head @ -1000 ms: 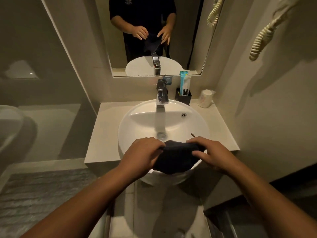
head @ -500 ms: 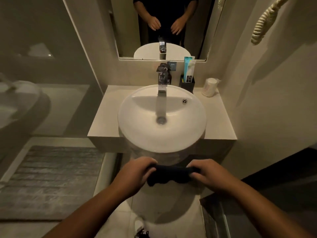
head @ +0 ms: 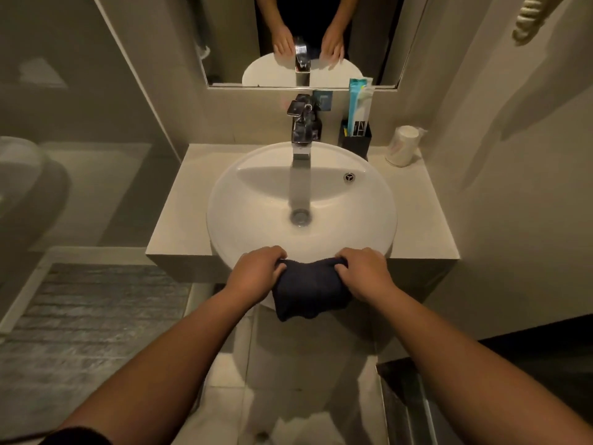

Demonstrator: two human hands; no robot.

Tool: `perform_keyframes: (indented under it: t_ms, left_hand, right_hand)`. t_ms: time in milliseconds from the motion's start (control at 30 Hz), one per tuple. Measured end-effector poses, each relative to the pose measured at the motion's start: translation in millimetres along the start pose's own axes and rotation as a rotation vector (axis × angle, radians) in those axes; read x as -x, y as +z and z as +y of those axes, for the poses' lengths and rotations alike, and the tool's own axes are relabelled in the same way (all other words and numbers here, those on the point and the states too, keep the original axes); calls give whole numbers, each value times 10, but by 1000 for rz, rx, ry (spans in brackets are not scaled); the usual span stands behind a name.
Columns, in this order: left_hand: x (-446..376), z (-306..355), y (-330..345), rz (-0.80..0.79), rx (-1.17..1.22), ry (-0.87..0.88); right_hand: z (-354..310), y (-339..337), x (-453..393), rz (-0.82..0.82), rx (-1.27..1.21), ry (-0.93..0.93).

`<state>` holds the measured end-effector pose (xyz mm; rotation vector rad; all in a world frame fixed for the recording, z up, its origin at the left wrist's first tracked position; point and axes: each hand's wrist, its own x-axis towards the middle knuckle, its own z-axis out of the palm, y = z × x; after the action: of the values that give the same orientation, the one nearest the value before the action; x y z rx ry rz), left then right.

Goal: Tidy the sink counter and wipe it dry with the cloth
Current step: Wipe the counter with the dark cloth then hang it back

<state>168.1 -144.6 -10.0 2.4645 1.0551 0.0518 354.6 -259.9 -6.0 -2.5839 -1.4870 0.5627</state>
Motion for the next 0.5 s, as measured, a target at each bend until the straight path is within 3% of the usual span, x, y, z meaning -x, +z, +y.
perform_keyframes:
  t_ms: [367,500]
  left_hand:
    - [-121,-35,-38,-52,-40,-47]
    - [211,108,115,17,-159,246]
  right_hand:
    - [-39,82,-28,27,-33,59]
    - [50,147,172,85,14,-239]
